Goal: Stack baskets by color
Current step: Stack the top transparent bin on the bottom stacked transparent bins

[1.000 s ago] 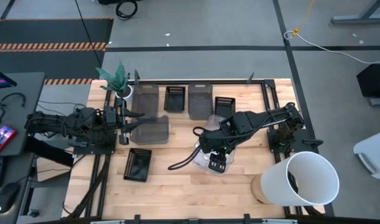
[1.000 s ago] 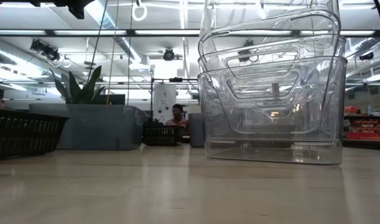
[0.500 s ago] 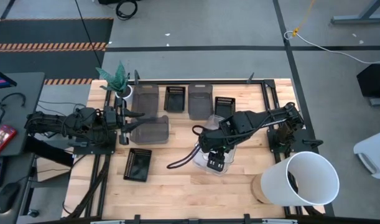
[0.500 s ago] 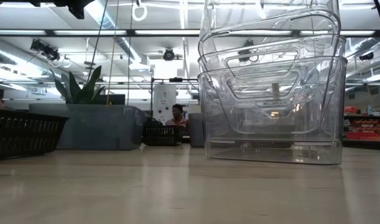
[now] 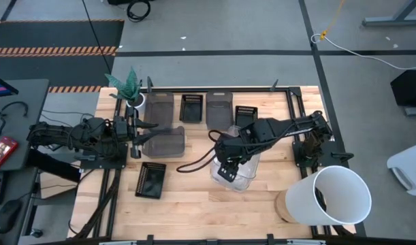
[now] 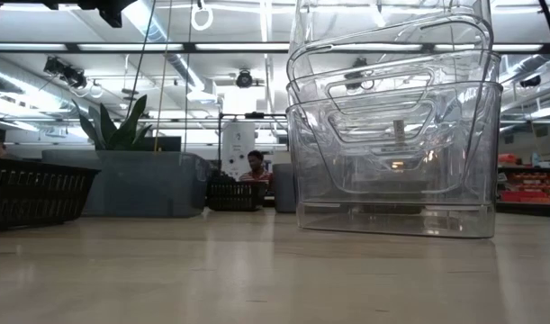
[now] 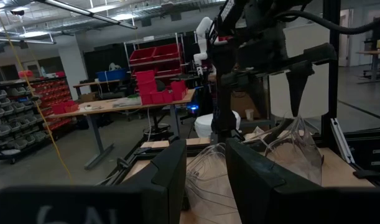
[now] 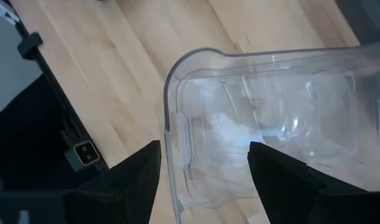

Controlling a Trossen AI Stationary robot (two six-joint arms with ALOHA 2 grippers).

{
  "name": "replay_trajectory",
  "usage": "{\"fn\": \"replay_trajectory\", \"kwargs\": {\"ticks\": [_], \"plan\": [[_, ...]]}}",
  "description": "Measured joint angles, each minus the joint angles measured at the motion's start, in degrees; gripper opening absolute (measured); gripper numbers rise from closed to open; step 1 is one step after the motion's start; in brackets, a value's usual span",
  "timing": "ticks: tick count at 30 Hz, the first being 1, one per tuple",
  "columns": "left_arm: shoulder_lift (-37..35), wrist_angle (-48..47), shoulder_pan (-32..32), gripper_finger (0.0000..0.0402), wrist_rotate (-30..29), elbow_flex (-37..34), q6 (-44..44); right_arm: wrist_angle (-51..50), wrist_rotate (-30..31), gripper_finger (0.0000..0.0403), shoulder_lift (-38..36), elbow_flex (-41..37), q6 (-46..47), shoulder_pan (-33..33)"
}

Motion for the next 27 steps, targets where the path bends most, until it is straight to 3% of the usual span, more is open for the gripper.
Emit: {"fn": "replay_trajectory", "kwargs": {"ticks": [10,16,27], "plan": [[0.02,0.0,-0.02,0.0119,0.02,0.0,0.0,1.5,1.79,0.0247,0.01,0.0,5.74,-0.11],[0.01,0.0,0.0,0.0119,0.01,0.0,-0.01,3.44,4.52,0.0247,0.0,0.0,3.34,0.87],[0.0,0.0,-0.02,0.0119,0.02,0.0,0.0,2.92,-0.37,0.0247,-0.26,0.02,-1.76,1.73]]}}
